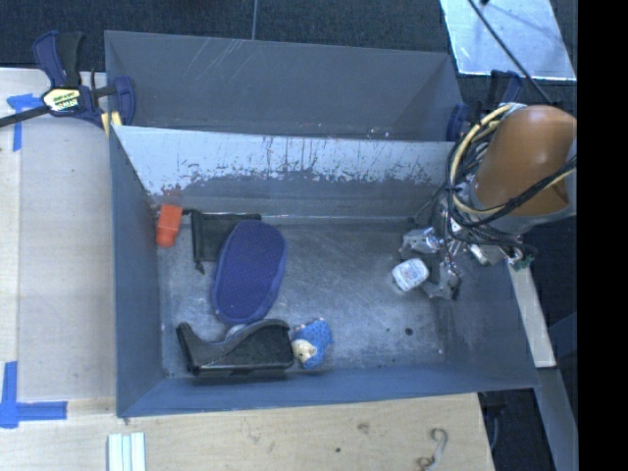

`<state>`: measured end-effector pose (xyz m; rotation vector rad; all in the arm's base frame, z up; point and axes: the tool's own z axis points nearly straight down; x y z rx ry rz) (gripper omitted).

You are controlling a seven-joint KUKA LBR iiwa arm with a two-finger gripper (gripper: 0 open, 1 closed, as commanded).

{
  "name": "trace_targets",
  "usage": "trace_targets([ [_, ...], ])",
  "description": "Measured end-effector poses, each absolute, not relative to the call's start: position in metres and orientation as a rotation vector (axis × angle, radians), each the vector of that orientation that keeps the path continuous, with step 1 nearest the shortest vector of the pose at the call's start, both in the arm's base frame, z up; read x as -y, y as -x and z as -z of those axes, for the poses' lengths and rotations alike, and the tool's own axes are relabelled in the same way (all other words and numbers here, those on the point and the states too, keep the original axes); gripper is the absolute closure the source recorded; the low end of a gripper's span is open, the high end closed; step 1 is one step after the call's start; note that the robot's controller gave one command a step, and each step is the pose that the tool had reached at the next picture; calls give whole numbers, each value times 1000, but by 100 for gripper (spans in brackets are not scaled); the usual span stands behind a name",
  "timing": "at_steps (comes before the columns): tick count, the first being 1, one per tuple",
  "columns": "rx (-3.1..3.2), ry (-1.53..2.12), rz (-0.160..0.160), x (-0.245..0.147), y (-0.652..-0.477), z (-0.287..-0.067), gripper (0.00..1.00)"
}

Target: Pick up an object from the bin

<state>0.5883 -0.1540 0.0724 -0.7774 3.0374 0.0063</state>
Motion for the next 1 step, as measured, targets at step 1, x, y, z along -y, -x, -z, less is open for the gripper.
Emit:
trace_targets([
  [1,-3036,764,8,142,-566,-214,100],
])
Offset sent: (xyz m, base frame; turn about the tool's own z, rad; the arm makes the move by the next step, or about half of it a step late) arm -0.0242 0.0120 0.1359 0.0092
